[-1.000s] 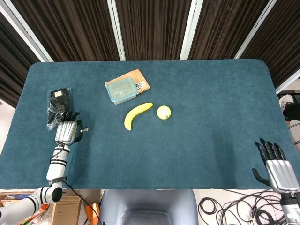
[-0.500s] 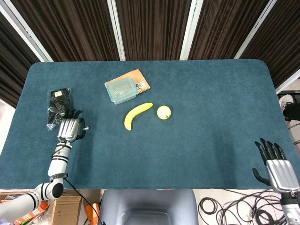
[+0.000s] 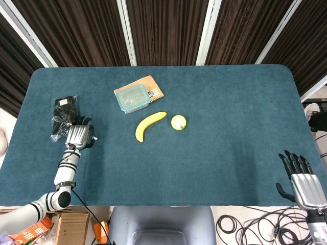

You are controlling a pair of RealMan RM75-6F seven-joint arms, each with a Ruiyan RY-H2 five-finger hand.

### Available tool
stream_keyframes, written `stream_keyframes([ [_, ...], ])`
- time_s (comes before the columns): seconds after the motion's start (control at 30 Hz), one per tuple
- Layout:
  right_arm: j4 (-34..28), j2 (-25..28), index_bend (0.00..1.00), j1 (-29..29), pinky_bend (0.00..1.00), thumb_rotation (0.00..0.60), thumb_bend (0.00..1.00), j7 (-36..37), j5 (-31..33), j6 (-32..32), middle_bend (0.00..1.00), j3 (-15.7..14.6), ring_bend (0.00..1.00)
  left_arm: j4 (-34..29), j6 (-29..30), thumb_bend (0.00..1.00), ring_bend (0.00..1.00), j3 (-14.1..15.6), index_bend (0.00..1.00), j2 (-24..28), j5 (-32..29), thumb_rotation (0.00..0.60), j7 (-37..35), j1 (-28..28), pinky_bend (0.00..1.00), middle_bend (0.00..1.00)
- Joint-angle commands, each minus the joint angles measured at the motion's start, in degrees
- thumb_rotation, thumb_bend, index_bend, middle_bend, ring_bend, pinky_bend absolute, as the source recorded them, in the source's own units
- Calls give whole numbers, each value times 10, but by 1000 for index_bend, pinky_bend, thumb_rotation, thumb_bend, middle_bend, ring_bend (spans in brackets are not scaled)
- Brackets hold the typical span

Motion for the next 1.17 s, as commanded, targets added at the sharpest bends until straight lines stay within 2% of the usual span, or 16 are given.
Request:
stream_keyframes([
  [0.03,0,1,0,0,9,600,292,2,-1,1,0,0,0,6,-2,331,78,1,525,-2,-4,600,0,-4,43,164],
  [0.33,-1,2,0,-1,9,600,292,4,-2,3,0,0,0,9,0,336,78,9,376,0,1,600,-19,-5,43,158],
  [0.43,0,2,0,-2,9,600,293,4,-2,3,0,0,0,-6,11,332,76,10,284,7,11,600,-30,-1,43,153],
  [0.53,0,2,0,-2,9,600,292,5,-3,4,0,0,0,-63,45,325,62,22,109,38,49,600,-53,20,45,117],
  [0.6,1,3,0,-3,9,600,292,5,-4,6,0,-1,0,-130,86,323,40,43,17,85,97,600,-80,53,46,79],
  [0.67,1,2,0,-5,9,600,293,4,-8,11,0,-2,0,-189,151,324,22,73,0,136,158,600,-107,98,44,53],
  [0.77,0,1,0,-8,9,600,293,-1,-12,15,0,-5,0,-228,260,324,4,122,0,189,250,600,-163,170,33,32],
  [0.9,-1,-3,0,-11,9,600,293,-9,-17,22,0,-6,0,-215,357,324,0,163,0,210,300,600,-243,249,15,0],
  [0.97,1,-7,0,-11,9,600,292,-14,-17,25,0,-4,0,-197,363,323,0,170,0,203,302,600,-265,264,8,0],
  [1.17,6,-16,0,-9,14,600,292,-26,-8,16,0,-2,0,-180,342,319,0,166,0,195,309,600,-238,258,5,0],
])
